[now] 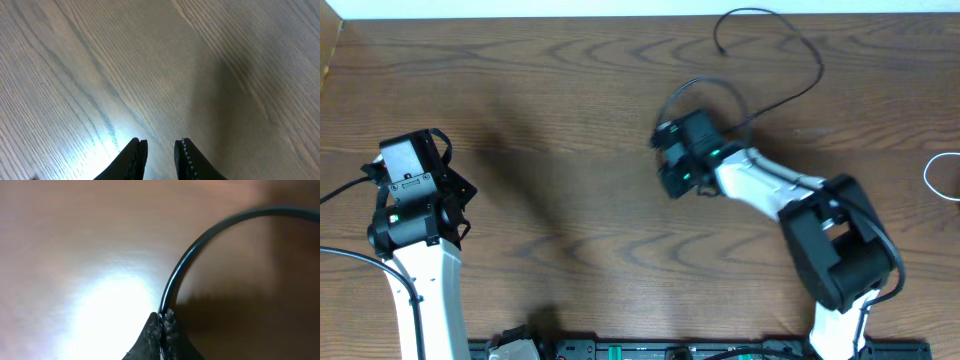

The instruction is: Untangle cables

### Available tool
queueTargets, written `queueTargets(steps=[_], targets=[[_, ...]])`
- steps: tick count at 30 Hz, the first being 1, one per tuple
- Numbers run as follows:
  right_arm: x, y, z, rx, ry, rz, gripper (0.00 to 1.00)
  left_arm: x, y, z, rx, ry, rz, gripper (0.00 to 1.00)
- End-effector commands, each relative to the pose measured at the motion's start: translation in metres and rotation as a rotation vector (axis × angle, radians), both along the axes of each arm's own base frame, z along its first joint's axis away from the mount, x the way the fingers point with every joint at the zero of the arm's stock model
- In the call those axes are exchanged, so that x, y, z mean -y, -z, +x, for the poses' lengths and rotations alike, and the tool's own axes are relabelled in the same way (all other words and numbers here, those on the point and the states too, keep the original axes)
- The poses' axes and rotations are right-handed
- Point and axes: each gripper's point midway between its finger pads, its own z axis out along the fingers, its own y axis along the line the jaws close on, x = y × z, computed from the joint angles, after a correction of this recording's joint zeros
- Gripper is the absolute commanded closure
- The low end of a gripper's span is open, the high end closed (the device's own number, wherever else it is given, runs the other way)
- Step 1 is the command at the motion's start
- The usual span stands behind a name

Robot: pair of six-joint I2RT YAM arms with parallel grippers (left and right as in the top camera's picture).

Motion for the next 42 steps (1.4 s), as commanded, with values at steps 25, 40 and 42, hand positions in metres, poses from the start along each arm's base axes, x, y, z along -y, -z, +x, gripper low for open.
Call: queueTargets(steps=[25, 40, 42], targets=[[0.037, -0.093, 0.079, 0.424, 0.753, 0.04, 0.01, -0.002, -0.007, 0.001, 0.017, -0.01, 0.005, 0.75], [0.195, -0.104, 0.158, 0.41, 1.08, 0.143, 0.01, -0.002, -0.007, 0.001, 0.018, -0.009, 0.004, 0.75], [0.207, -0.104, 0.16, 0.41, 1.102, 0.142, 0.01, -0.002, -0.007, 0.001, 0.018, -0.009, 0.004, 0.75]])
